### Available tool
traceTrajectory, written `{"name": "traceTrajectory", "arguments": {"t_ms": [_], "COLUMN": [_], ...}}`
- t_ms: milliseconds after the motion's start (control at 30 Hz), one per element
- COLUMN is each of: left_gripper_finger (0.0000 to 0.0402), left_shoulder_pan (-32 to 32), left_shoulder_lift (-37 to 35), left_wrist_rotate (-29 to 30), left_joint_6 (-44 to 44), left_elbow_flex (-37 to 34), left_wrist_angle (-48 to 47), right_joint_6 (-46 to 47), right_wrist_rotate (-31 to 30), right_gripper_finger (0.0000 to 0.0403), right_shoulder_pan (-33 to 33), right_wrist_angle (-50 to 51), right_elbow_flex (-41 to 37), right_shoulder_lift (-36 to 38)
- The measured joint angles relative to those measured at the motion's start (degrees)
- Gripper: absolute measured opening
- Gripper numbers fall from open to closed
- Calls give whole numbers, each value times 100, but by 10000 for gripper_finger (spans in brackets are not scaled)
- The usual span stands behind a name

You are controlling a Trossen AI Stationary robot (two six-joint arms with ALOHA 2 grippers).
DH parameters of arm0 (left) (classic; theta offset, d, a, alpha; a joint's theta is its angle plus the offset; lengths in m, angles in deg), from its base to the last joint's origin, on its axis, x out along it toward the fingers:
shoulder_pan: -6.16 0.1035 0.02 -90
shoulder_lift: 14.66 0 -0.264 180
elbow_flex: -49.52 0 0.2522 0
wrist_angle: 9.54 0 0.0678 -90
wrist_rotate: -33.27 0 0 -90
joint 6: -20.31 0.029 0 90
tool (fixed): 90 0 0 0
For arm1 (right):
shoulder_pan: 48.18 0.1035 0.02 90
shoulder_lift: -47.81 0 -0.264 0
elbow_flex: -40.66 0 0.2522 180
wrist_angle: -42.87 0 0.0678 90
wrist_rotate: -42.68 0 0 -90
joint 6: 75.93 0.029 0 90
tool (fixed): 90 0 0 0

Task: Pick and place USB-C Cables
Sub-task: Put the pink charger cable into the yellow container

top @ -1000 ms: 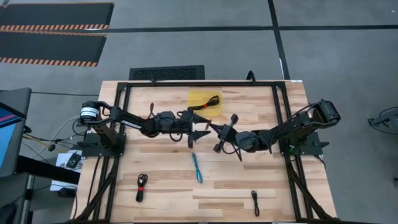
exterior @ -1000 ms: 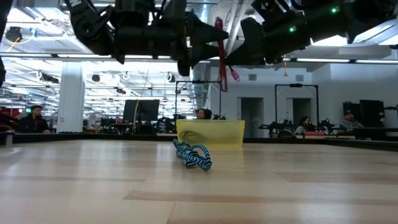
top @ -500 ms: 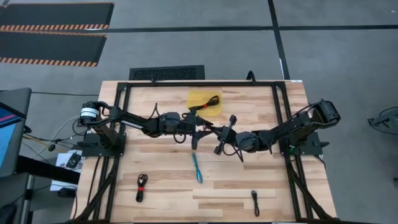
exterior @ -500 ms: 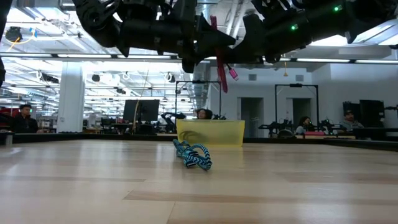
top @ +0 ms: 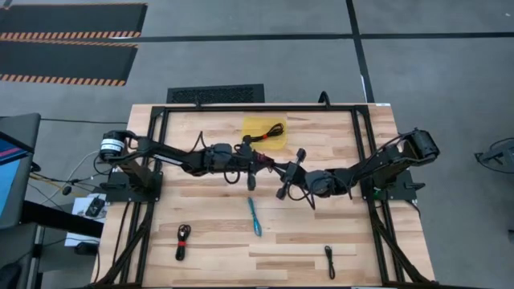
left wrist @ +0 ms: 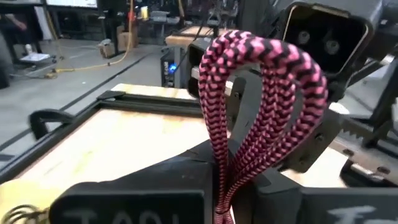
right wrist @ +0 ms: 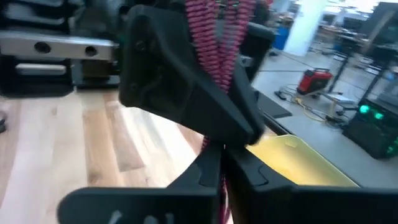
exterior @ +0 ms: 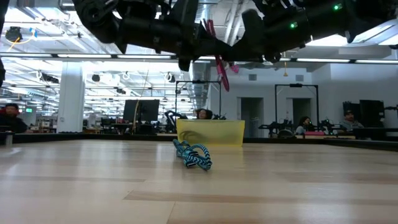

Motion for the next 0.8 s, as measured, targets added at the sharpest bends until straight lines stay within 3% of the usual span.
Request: {"name": "traceTrajectory", "arguments": {"t_ms": [167, 267, 400, 567, 800], "left_gripper_finger": [3, 2, 2, 1, 10], "left_shoulder_pan": [424, 893, 1493, 1789, 1805], "left_shoulder_lift": [-598, -650, -55, 957, 1844], "left_wrist_rotate": [543, 1086, 921, 818, 714], "left_joint_6": [536, 1057, 1339, 1559, 1945], "left_elbow_flex": [65, 582, 1886, 3479, 4551], "left_wrist_angle": [-1273, -2360, -4494, -6652, -7230], "right_joint_6": [84, 104, 100, 71, -78], "right_wrist_rotate": [-854, -943, -934, -930, -926], "right_gripper_finger": [73, 86, 92, 92, 92], "right_shoulder_pan": [-8, -1, -8, -5, -5], "right_wrist_angle": [53, 187, 147, 36, 124], "right_elbow_flex": [2, 1, -3, -3, -3], "right_shoulder_lift": [7, 7, 7, 7, 7]}}
